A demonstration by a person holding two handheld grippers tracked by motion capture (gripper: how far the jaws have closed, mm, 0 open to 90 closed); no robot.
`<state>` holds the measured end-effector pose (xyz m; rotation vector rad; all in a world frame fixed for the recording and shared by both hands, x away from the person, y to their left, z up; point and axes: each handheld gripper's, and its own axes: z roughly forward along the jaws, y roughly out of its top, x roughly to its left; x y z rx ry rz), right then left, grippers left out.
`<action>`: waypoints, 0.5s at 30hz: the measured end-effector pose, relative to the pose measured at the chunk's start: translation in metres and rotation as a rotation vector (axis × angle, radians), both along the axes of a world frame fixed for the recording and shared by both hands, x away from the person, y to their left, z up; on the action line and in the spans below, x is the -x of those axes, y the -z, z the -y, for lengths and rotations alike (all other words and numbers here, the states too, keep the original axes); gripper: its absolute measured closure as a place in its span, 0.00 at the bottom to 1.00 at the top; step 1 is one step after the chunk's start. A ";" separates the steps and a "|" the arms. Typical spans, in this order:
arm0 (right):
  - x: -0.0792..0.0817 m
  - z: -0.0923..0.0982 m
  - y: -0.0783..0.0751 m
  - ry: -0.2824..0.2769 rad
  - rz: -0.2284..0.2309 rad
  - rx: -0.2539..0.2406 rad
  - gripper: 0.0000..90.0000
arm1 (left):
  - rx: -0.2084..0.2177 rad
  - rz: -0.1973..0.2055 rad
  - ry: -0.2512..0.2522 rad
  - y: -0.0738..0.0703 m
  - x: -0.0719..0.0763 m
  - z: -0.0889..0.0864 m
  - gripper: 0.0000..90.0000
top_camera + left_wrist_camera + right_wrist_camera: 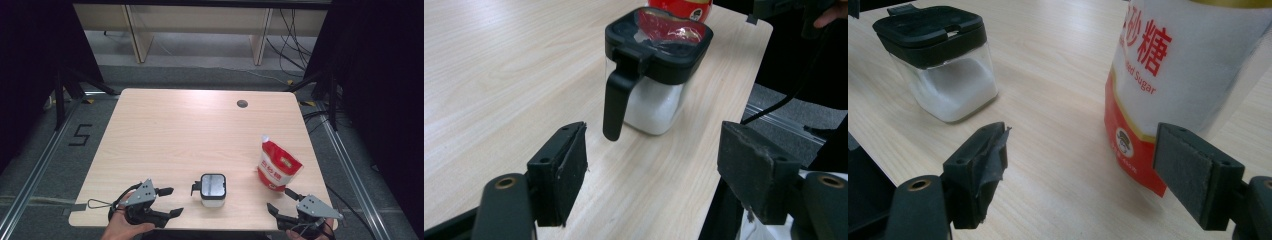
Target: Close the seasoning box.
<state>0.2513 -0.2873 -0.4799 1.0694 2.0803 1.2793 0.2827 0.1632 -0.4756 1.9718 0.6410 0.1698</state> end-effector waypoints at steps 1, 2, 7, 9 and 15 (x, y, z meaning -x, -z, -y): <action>0.000 -0.001 0.000 -0.004 -0.003 -0.011 0.24 | -0.030 0.014 -0.004 0.002 0.002 0.000 0.30; -0.001 0.000 0.000 -0.005 0.002 -0.009 0.24 | -0.044 0.015 -0.005 0.002 0.003 -0.001 0.30; -0.001 -0.001 0.000 -0.008 0.001 -0.019 0.21 | -0.068 0.020 -0.005 0.005 0.009 -0.001 0.27; 0.000 -0.001 0.000 -0.001 -0.002 -0.012 0.20 | -0.070 0.013 -0.002 0.008 0.011 -0.001 0.26; 0.000 0.000 0.000 -0.002 -0.003 -0.017 0.18 | -0.101 -0.001 -0.015 0.013 0.012 -0.001 0.20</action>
